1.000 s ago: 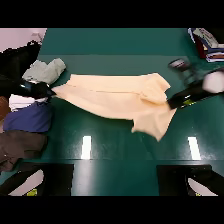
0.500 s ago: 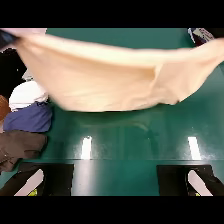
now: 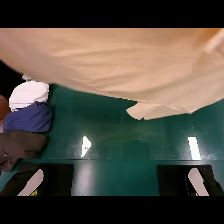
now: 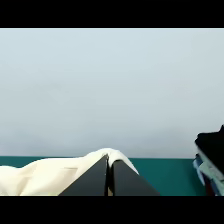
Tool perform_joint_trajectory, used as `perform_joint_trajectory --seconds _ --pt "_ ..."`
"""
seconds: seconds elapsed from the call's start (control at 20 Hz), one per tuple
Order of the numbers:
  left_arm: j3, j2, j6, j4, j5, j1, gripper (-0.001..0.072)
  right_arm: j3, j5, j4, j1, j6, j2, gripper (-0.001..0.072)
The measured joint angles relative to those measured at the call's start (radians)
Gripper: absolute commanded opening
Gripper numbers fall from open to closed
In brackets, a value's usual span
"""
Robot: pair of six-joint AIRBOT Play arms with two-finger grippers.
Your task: Fold the shirts.
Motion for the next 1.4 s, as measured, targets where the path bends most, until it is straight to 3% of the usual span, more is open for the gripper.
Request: perform_joint_trajectory --seconds 0.3,0.45,0.6,0.8,0.95,1.15,1.4 --pt "-0.150 -0.018 -0.040 0.097 0.060 0.000 0.0028 0.119 0.145 0.013 -0.093 0.100 -0.145 0.0012" --pt "-0.307 -0.118 -0.068 0.121 0.003 -0.018 0.0027 -0.001 0.206 -0.021 0.018 0.130 -0.262 0.0013" --pt "-0.422 -0.276 -0.078 0.163 -0.071 -0.066 0.0028 -0.125 0.223 -0.146 0.204 0.140 -0.414 0.0012" --pt "-0.489 -0.513 -0.081 0.246 -0.109 -0.133 0.0028 -0.194 0.147 -0.248 0.386 0.145 -0.642 0.0013" --pt "-0.505 -0.640 -0.074 0.272 -0.013 -0.150 0.0028 -0.152 0.057 -0.274 0.444 0.130 -0.796 0.0013" --pt "-0.511 -0.712 -0.037 0.278 0.150 -0.159 0.0028 -0.033 -0.027 -0.283 0.471 0.090 -0.935 0.0013" --pt "-0.523 -0.737 0.047 0.315 0.163 -0.161 0.0028 0.004 -0.031 -0.289 0.478 0.029 -0.999 0.0012"
